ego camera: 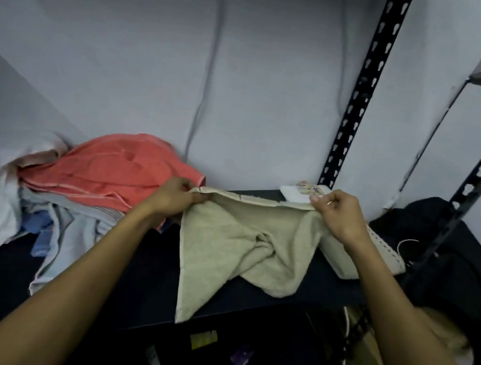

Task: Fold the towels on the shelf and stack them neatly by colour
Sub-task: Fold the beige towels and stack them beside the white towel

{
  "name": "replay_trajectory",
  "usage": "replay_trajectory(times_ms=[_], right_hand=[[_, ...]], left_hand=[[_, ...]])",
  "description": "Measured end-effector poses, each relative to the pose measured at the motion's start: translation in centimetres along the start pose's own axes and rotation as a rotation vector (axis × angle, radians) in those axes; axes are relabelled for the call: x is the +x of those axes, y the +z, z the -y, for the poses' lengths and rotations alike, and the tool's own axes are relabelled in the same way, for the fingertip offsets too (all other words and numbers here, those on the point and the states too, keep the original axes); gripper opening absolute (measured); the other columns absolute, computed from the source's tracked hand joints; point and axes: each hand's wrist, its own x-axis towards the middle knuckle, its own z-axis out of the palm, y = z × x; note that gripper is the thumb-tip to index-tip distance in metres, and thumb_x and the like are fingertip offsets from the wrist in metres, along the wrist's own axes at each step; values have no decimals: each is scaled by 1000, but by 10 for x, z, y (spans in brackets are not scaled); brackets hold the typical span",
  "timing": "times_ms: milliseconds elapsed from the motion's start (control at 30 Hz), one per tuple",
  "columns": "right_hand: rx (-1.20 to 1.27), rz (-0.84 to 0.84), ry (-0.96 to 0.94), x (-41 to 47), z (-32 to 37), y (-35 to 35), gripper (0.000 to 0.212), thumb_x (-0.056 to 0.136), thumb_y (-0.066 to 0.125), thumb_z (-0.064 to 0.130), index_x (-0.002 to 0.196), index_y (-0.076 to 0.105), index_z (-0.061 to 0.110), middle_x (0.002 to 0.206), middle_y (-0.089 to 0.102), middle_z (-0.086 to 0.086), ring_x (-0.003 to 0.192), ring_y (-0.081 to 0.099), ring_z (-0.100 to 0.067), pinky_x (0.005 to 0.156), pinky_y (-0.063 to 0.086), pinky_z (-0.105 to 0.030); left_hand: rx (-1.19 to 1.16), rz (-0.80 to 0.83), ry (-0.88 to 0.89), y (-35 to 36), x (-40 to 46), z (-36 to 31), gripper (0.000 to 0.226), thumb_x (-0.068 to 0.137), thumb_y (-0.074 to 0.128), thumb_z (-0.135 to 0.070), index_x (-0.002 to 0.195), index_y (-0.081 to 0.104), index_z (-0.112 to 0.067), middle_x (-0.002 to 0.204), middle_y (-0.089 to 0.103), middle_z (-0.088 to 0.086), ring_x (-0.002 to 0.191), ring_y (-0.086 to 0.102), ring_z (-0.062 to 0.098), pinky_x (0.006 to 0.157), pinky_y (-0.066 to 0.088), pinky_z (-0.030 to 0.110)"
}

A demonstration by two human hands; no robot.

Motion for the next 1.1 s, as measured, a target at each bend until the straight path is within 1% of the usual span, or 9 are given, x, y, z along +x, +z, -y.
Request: replay_trajectory(times_ms=[200, 300, 367, 500, 600, 767, 867, 967, 1100], right_hand=[[-32, 264, -10, -26, -33, -4, 30, 86, 76, 6, 113, 66, 14, 98, 62, -6, 84, 62, -18, 78, 53, -28], [-13, 269, -26, -30, -33, 2, 27, 87, 72, -1, 111, 68, 10, 98, 62, 0, 93, 65, -22, 78, 50, -22], [-31, 232, 9, -31, -32, 6, 29, 86, 74, 2, 114, 68, 3, 104, 62, 1, 99, 65, -21, 83, 49, -27], [-37, 82, 129, -26, -30, 3, 16, 78, 84, 12, 89, 74, 7, 124, 63, -7, 123, 57, -17, 96, 47, -31], [-3, 69, 39, -28, -18, -6, 13, 80, 83, 12, 72, 72, 10, 84, 70, -3, 87, 63, -17, 73, 49, -27], [-13, 3, -92, -30, 2, -7, 13, 87, 77, 23, 76, 71, 18, 69, 62, -5, 62, 52, -15, 62, 39, -28], [16, 60, -56, -35, 19, -9, 12, 89, 75, 25, 81, 75, 17, 77, 65, -1, 65, 55, -13, 56, 41, -23], [302, 196, 67, -37, 34, -26, 14, 92, 72, 19, 89, 76, 6, 61, 61, 4, 49, 41, -12, 41, 29, -21], [773, 270, 127, -27, 50, -55, 22, 94, 62, 8, 111, 69, -5, 83, 64, -8, 57, 49, -11, 51, 44, -20]], left_hand=[[203, -216, -22, 15, -78, 32, 67, 81, 78, -53, 127, 49, -13, 116, 64, 6, 103, 61, 28, 80, 44, 33], [438, -19, -135, 38, -113, 50, 57, 74, 71, -71, 103, 56, -25, 103, 63, -4, 97, 61, 19, 80, 51, 36], [471, 3, -131, 46, -116, 55, 31, 82, 72, -57, 85, 59, -29, 88, 62, -10, 88, 62, 14, 76, 53, 37], [287, -109, -75, 37, -105, 47, 21, 95, 62, -38, 79, 59, -24, 75, 66, -7, 77, 64, 18, 68, 48, 33], [285, -37, -25, 31, -99, 40, 22, 91, 69, -39, 83, 58, -22, 74, 66, -7, 71, 62, 10, 64, 46, 31], [95, 128, 63, 40, -102, 36, 41, 69, 88, -19, 92, 57, -33, 79, 66, -5, 64, 60, 4, 64, 52, 28], [-175, -130, 184, 40, -94, 23, 41, 77, 68, 9, 85, 61, -30, 82, 65, -5, 75, 61, 9, 71, 52, 22], [-511, -312, 147, 16, -82, 2, 35, 85, 62, 14, 92, 65, -20, 91, 69, -1, 88, 63, 14, 73, 50, 15], [-869, -177, 179, -39, -65, -22, 50, 89, 56, 17, 128, 58, -13, 119, 71, 8, 111, 69, 17, 83, 55, 23]])
